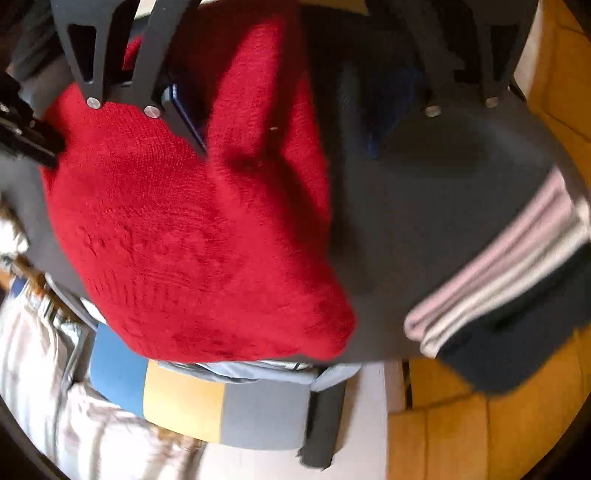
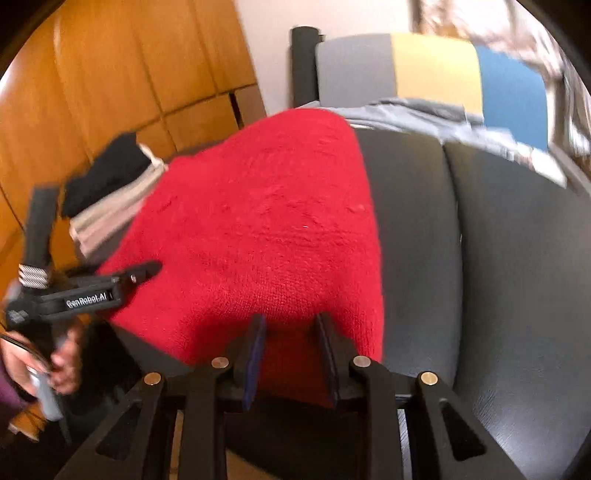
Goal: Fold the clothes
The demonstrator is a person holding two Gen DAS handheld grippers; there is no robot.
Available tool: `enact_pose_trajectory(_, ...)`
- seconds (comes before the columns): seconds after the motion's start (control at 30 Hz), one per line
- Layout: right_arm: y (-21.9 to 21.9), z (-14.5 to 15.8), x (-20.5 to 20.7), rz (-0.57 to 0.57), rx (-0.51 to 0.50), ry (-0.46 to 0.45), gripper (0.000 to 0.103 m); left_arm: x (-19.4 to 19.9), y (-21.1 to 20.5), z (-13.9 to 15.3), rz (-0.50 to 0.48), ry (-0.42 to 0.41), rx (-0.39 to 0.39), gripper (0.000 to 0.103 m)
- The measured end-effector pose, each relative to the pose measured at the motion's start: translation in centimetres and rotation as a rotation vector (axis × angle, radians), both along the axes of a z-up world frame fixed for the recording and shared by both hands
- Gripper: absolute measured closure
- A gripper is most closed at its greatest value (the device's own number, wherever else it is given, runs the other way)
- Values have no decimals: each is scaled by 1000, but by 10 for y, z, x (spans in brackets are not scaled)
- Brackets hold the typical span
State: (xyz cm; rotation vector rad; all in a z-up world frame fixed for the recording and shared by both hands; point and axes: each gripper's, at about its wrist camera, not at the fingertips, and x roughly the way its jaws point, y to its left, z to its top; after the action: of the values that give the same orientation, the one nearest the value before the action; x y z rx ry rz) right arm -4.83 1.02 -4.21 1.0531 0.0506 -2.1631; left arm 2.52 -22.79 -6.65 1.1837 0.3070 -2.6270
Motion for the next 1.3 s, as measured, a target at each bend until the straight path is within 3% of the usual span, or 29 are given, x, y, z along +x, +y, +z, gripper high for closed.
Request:
enact_pose_trajectory(0.1, 2, 7, -7, 24, -4, -54, 76, 4, -1, 11, -17, -8, -8, 18)
enact_pose_trajectory(0.17, 4, 26, -10, 4, -21, -23, 75, 4, -6, 26, 12, 8, -23, 18)
enact_pose_trajectory(0.3, -5, 66, -35, 8, -91, 69, 75, -11, -14, 67, 60, 133, -56, 18)
enact_pose_trajectory(0.4, -40, 82, -69, 46, -11, 129, 75, -48, -2, 78, 9, 133, -150, 18)
enact_pose_trajectory(0.5, -83, 80, -101, 117, 63, 140, 75, -90, 9, 61, -3, 26, -232, 18)
enact_pose_trajectory(0.63, -114, 50, -128, 133, 214, 161, 73, -111, -2, 25, 36, -92, -243, 13)
enact_pose_trajectory(0.7, -105, 36, -141, 68, 149, 105, 72, -111, -13, 14, 56, -86, -207, 2)
enact_pose_trajectory(0.8, -83, 19, -158, -64, -14, -11, 72, -112, -22, 4, 65, -82, -156, 0)
enact_pose_trajectory(0.97, -80, 25, -153, -41, -36, 39, 71, -108, -8, 13, 45, -50, -258, 0)
enact_pose_trajectory(1.1, -43, 47, -144, -63, -147, -39, 69, -87, -27, 33, 63, -16, -144, 0)
enact_pose_trajectory(1.2, -9, 51, -133, -78, -244, -123, 60, -65, -52, 35, 77, -5, 35, 0)
enact_pose_trajectory(1.3, 11, 40, -124, -93, -252, -215, 47, -42, -74, 31, 95, -16, 229, 0)
